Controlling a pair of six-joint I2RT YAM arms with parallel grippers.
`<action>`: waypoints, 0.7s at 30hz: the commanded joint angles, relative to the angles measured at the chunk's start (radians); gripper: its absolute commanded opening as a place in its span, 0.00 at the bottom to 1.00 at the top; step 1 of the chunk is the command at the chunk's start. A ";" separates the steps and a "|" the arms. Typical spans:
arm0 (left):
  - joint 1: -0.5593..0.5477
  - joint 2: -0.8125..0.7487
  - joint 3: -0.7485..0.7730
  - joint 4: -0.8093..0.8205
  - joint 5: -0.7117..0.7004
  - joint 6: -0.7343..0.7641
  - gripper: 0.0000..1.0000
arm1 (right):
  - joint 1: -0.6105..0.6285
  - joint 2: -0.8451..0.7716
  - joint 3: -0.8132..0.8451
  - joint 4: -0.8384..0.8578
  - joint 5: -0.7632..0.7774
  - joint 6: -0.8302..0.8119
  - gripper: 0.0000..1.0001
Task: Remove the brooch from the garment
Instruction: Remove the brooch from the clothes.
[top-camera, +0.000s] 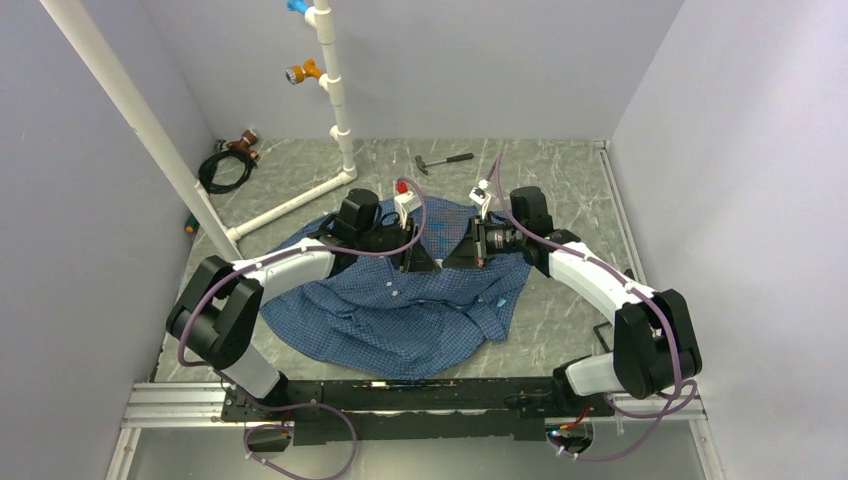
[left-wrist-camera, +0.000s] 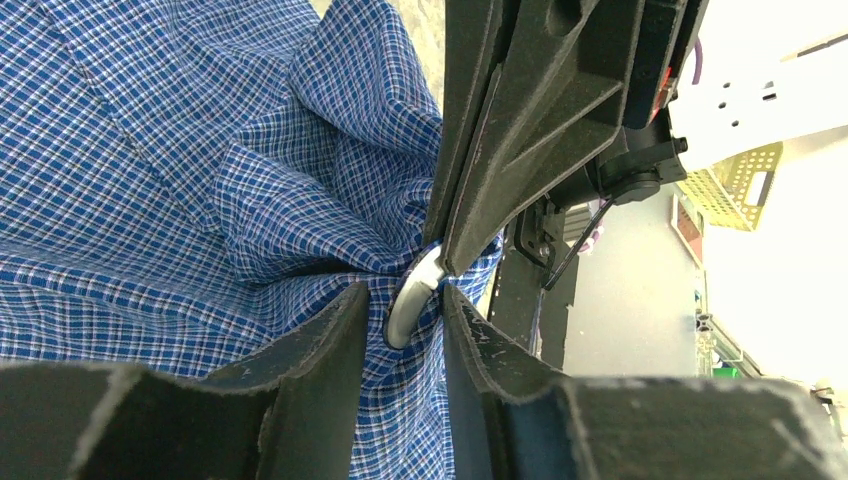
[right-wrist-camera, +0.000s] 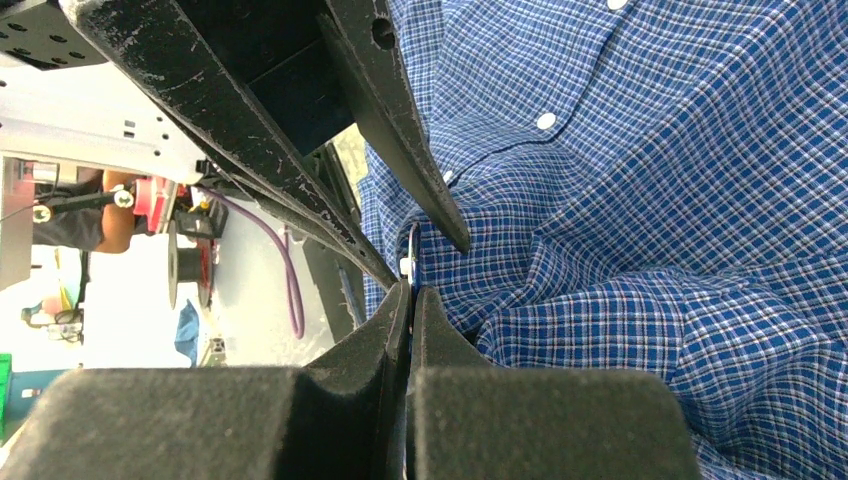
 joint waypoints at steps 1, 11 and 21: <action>-0.010 0.020 0.044 -0.009 -0.029 -0.006 0.37 | -0.001 -0.006 0.006 0.051 -0.015 0.025 0.00; -0.008 0.042 0.061 -0.059 -0.045 0.010 0.16 | -0.007 -0.013 0.005 0.048 -0.017 0.003 0.00; 0.002 0.033 0.043 0.002 0.030 -0.011 0.22 | -0.018 -0.016 -0.001 0.041 -0.014 -0.017 0.00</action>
